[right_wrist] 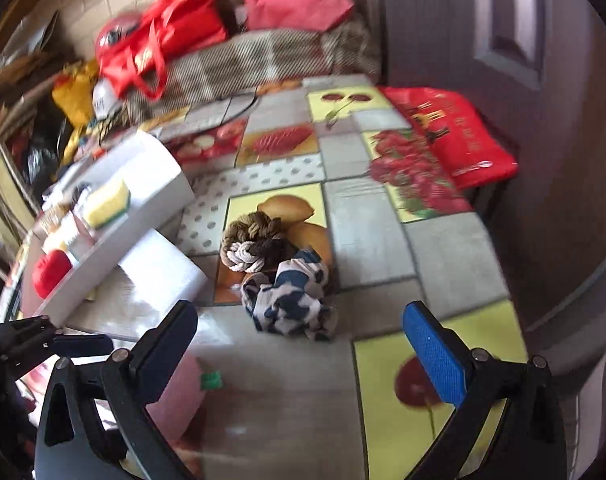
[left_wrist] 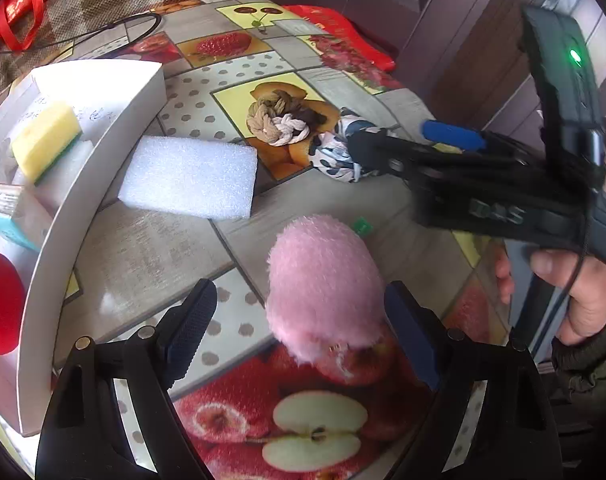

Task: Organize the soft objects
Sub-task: 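Grasp the pink fluffy ball with the left gripper while the right grasps the patterned scrunchie, then carry the pink ball into the box with the left gripper while the right drops the scrunchie there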

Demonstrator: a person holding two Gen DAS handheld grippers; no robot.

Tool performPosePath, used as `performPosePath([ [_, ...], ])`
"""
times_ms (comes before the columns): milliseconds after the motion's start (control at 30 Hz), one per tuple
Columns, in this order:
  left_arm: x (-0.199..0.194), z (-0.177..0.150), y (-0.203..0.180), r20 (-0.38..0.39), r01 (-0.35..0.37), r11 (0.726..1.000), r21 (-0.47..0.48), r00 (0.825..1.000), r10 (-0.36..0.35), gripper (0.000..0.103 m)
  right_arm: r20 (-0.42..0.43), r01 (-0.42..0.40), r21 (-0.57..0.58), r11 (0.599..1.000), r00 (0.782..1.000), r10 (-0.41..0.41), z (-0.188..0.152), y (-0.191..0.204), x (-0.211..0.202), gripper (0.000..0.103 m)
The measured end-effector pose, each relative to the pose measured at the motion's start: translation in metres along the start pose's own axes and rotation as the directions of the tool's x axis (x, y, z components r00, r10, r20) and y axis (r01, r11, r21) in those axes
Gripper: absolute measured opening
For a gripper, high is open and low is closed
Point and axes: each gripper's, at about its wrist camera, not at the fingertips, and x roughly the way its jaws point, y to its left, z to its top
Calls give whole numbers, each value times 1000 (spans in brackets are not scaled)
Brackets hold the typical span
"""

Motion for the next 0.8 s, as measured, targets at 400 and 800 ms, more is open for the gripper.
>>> performPosePath([
  [400, 22, 2, -13, -17, -38, 997, 67, 999, 39, 49, -64, -119, 11, 993, 991, 119, -3, -9, 30, 43],
  [800, -48, -14, -3, 113, -34, 999, 16, 993, 32, 49, 44, -137, 214, 967, 990, 131, -24, -22, -39, 35],
])
